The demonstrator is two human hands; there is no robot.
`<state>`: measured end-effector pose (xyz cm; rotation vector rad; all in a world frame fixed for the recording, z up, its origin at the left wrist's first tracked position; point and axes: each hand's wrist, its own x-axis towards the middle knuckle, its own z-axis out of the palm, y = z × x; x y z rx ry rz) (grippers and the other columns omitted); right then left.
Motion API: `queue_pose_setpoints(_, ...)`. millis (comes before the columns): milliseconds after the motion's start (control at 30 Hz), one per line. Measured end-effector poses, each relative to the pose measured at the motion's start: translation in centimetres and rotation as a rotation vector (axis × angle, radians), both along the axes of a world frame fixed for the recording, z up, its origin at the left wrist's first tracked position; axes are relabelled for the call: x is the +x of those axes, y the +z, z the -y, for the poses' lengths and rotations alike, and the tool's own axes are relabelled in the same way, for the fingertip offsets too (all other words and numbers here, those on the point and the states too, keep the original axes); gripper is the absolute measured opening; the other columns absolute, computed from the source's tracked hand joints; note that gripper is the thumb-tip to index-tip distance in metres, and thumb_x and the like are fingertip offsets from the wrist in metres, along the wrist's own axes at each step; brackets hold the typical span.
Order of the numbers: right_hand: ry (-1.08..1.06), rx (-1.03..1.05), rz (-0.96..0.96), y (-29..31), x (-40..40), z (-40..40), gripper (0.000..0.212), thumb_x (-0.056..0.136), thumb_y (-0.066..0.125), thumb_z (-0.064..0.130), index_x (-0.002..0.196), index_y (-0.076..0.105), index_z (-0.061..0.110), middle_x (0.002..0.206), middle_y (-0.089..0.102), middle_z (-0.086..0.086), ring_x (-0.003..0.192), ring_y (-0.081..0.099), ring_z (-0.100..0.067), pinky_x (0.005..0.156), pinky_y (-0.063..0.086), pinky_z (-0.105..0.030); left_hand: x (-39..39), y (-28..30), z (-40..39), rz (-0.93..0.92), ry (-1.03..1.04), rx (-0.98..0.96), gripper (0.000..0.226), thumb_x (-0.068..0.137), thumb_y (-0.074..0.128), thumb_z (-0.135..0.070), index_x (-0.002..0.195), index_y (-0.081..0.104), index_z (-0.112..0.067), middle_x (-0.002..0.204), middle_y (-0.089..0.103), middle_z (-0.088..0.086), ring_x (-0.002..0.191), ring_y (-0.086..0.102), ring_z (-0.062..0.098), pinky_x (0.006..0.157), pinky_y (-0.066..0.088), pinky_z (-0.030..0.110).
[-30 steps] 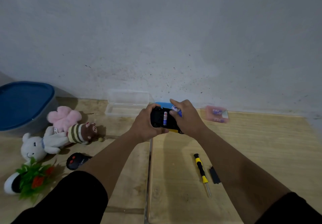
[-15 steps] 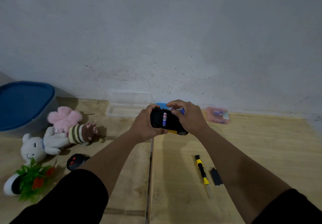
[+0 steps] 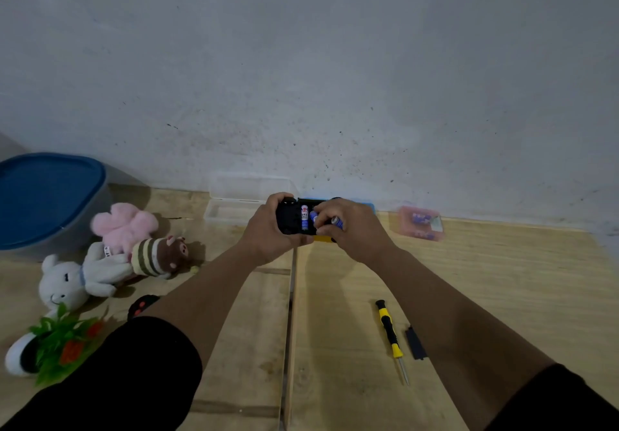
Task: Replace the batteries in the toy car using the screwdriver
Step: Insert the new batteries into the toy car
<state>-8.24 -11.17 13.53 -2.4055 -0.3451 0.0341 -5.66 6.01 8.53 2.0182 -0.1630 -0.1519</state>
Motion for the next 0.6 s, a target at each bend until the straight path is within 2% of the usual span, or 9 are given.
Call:
queue_pose_setpoints(100, -0.073, -0.051, -0.004, 0.1, 0.3, -0.2, 0.03, 0.078, 0.073, 0.014, 0.107, 0.067, 0.011, 0.104, 0.052, -0.007, 0.093, 0.05, -0.017, 0.072, 0.036, -0.016, -0.2, 0.2, 0.2, 0.009, -0.043, 0.0, 0.078, 0.06, 0.088, -0.018, 0.124, 0.042, -0.023, 0.117, 0.056, -0.003, 0.103, 0.058, 0.014, 0.076, 0.046, 0.014)
queue_pose_setpoints(167, -0.114, -0.058, -0.026, 0.3, 0.5, -0.4, 0.047, 0.074, 0.077, 0.019, 0.118, 0.062, 0.015, 0.101, 0.041, -0.002, 0.09, 0.043, -0.012, 0.067, 0.031, -0.009, -0.4, 0.1, 0.4, 0.017, -0.06, -0.003, 0.078, 0.06, 0.088, -0.018, 0.124, 0.043, -0.022, 0.117, 0.056, -0.003, 0.103, 0.058, 0.013, 0.077, 0.047, 0.014)
queue_pose_setpoints(233, -0.15, -0.071, -0.044, 0.5, 0.6, -0.4, 0.065, 0.07, 0.08, 0.024, 0.129, 0.053, 0.019, 0.106, 0.037, -0.001, 0.095, 0.042, -0.012, 0.076, 0.033, -0.011, -0.5, -0.1, 0.3, 0.027, -0.064, -0.011, 0.08, 0.059, 0.088, -0.018, 0.124, 0.043, -0.024, 0.118, 0.055, -0.003, 0.104, 0.058, 0.013, 0.078, 0.048, 0.015)
queue_pose_setpoints(333, -0.193, -0.118, -0.116, 0.7, 0.8, -0.1, 0.087, 0.067, 0.082, 0.031, 0.142, 0.037, 0.025, 0.127, 0.042, -0.007, 0.115, 0.046, -0.019, 0.089, 0.034, -0.021, -0.5, -0.4, -0.1, 0.036, -0.07, -0.008, 0.082, 0.057, 0.089, -0.022, 0.125, 0.042, -0.027, 0.121, 0.053, -0.002, 0.107, 0.056, 0.012, 0.083, 0.049, 0.019)
queue_pose_setpoints(433, -0.188, -0.227, -0.167, 0.5, 1.1, 0.1, 0.091, 0.067, 0.08, 0.04, 0.144, 0.034, 0.024, 0.137, 0.05, -0.006, 0.121, 0.05, -0.022, 0.096, 0.041, -0.031, -0.3, -0.3, -0.2, 0.065, -0.092, 0.018, 0.084, 0.056, 0.089, -0.023, 0.125, 0.042, -0.029, 0.121, 0.052, -0.002, 0.107, 0.055, 0.013, 0.085, 0.051, 0.024)
queue_pose_setpoints(600, -0.206, -0.251, -0.191, 0.0, 1.4, 0.4, 0.072, 0.066, 0.08, 0.039, 0.131, 0.051, 0.024, 0.126, 0.059, -0.003, 0.109, 0.057, -0.021, 0.088, 0.047, -0.033, -0.3, -0.5, -0.1, 0.092, -0.152, 0.049, 0.088, 0.054, 0.09, -0.023, 0.127, 0.042, -0.027, 0.122, 0.051, -0.002, 0.11, 0.053, 0.013, 0.09, 0.051, 0.029)
